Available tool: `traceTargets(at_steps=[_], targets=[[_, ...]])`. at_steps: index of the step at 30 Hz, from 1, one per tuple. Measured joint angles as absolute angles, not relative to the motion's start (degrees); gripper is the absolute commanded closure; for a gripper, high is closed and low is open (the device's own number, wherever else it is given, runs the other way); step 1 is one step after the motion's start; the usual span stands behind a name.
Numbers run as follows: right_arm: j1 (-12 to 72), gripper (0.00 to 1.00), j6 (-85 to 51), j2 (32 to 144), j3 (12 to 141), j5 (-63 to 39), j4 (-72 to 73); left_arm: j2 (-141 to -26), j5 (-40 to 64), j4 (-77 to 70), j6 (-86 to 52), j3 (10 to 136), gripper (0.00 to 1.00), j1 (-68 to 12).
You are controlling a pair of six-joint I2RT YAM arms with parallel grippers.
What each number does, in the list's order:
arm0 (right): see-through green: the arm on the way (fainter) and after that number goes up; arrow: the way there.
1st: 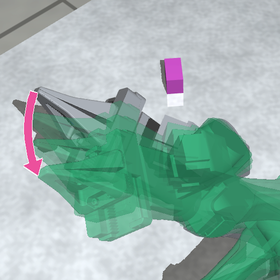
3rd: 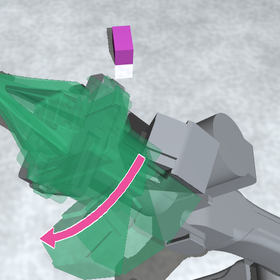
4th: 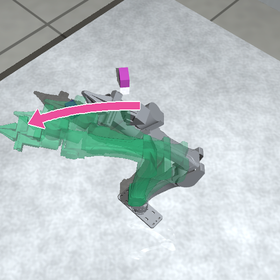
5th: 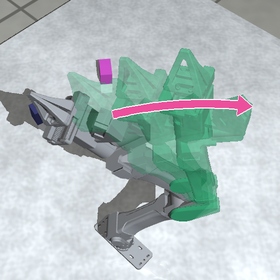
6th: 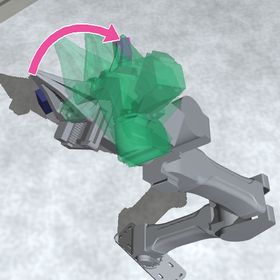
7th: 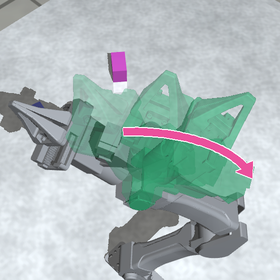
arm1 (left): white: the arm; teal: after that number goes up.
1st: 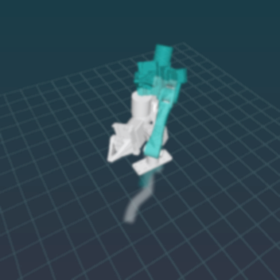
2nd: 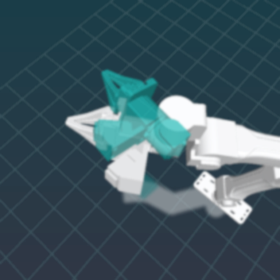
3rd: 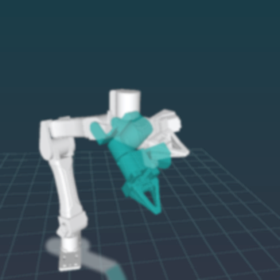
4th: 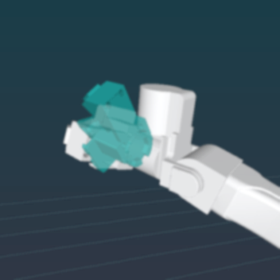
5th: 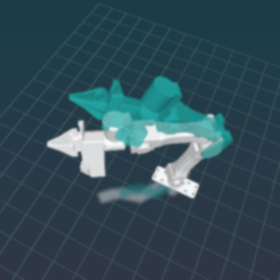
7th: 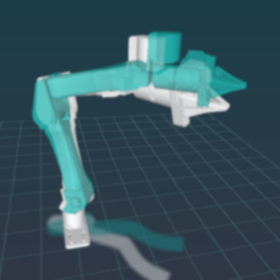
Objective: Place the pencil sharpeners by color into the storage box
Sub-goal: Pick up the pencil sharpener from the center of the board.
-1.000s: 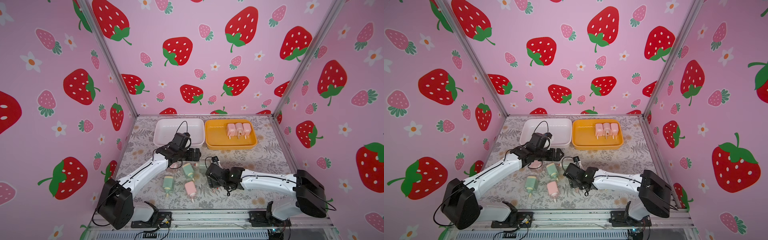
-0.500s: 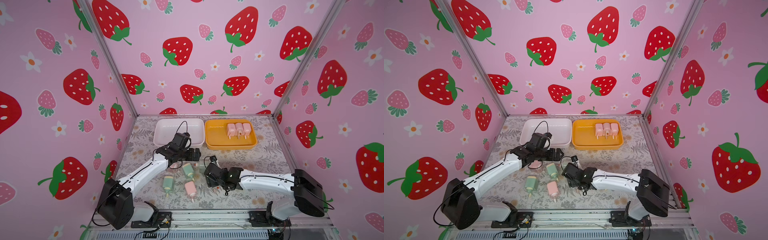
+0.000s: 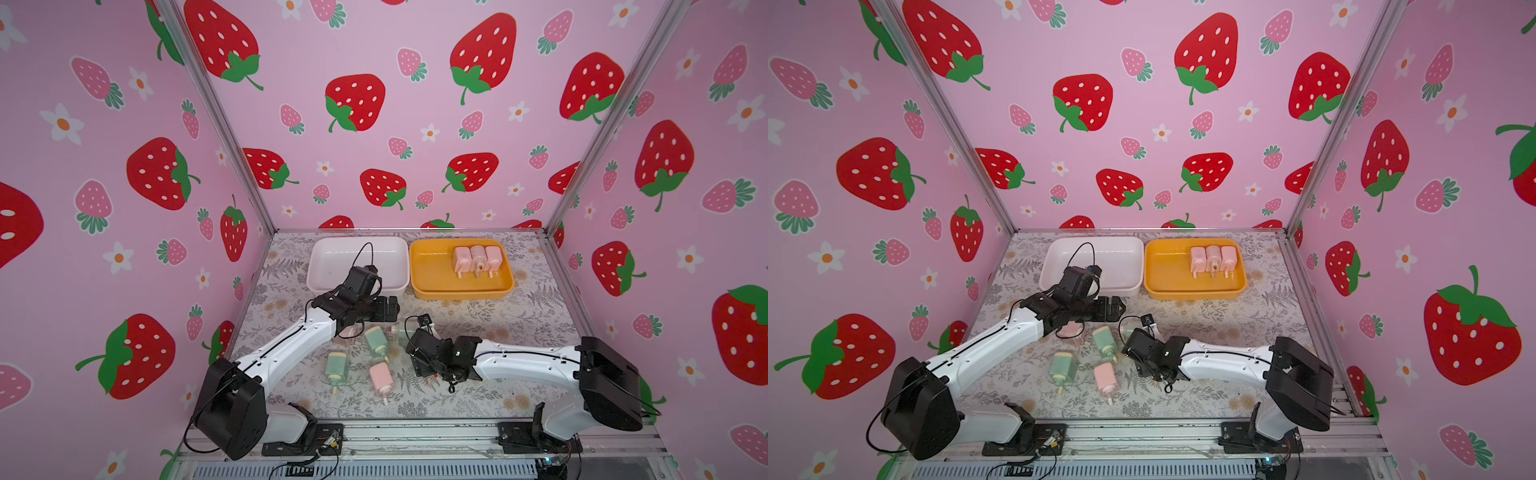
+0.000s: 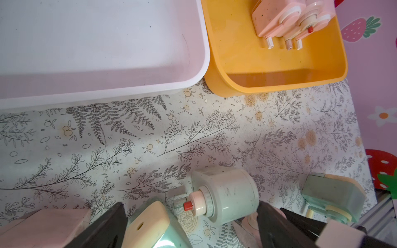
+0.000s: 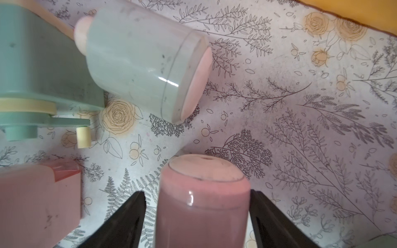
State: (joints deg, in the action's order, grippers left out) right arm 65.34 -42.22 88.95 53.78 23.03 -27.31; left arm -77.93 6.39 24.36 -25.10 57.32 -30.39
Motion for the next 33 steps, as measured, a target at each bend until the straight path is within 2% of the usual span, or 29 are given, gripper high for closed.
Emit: traceTargets(at_steps=[13,16,17,33], targets=[[65.5,0.7,-40.7,89.3,53.8,22.5,-27.2,-77.9,6.0,24.3,-25.1,57.3,0.0,-30.4],[65.5,0.89,-40.6,89.3,53.8,22.5,-27.2,-77.9,6.0,24.3,-25.1,57.3,0.0,-30.4],[65.5,1.0,-40.4,89.3,53.8,22.5,-27.2,-77.9,6.0,24.3,-25.1,57.3,0.0,-30.4],[65.6,1.0,-40.5,86.8,53.5,25.8,-30.4,-77.9,6.2,24.3,-25.2,57.3,0.0,-30.4]])
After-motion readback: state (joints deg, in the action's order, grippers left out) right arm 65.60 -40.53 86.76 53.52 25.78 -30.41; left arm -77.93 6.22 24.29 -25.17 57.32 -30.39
